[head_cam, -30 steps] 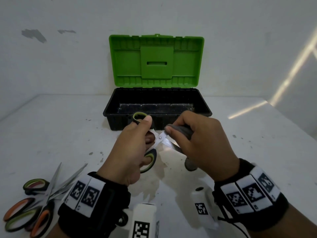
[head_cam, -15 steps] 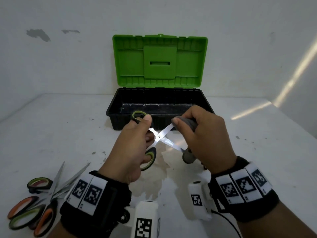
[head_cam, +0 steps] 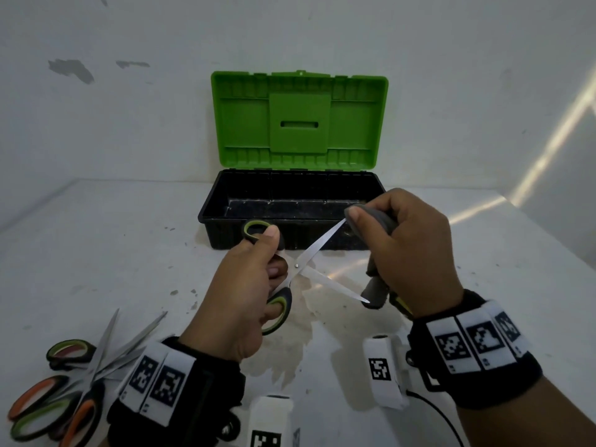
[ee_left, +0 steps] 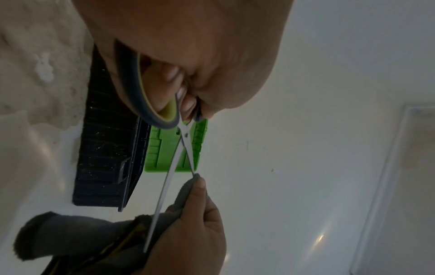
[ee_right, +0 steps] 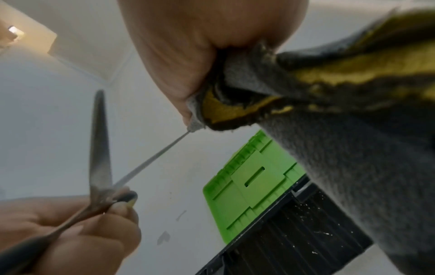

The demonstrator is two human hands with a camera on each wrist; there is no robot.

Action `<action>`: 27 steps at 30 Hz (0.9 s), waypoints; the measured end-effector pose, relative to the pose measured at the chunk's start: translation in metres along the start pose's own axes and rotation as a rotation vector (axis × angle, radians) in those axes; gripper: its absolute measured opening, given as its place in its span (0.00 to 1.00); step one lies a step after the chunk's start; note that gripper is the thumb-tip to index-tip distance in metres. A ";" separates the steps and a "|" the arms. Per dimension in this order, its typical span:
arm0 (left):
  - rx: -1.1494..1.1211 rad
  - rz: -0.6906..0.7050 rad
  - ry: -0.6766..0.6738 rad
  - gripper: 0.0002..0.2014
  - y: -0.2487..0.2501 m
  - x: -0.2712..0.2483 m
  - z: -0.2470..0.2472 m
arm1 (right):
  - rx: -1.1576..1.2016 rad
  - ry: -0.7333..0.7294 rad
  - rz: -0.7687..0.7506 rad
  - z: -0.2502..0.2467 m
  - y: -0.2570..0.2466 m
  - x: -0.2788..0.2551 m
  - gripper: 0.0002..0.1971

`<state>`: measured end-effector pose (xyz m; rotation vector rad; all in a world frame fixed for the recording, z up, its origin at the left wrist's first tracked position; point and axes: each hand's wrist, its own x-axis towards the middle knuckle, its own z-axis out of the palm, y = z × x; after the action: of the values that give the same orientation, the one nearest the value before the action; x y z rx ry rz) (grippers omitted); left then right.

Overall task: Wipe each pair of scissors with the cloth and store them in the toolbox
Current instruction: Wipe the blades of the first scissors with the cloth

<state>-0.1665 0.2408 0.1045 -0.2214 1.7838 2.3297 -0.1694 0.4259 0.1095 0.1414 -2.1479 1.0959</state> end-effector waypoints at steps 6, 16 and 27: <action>-0.050 -0.037 -0.025 0.14 0.005 0.002 -0.003 | -0.050 -0.117 -0.142 0.004 -0.007 -0.009 0.09; 0.023 -0.005 -0.013 0.16 0.000 0.000 -0.008 | -0.038 -0.046 0.038 -0.005 0.013 0.001 0.10; 0.016 0.122 0.068 0.16 -0.009 -0.005 0.005 | 0.363 -0.285 0.164 0.001 -0.018 -0.018 0.06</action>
<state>-0.1596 0.2476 0.0981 -0.1973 1.8977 2.4165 -0.1495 0.4096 0.1096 0.3085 -2.2141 1.6420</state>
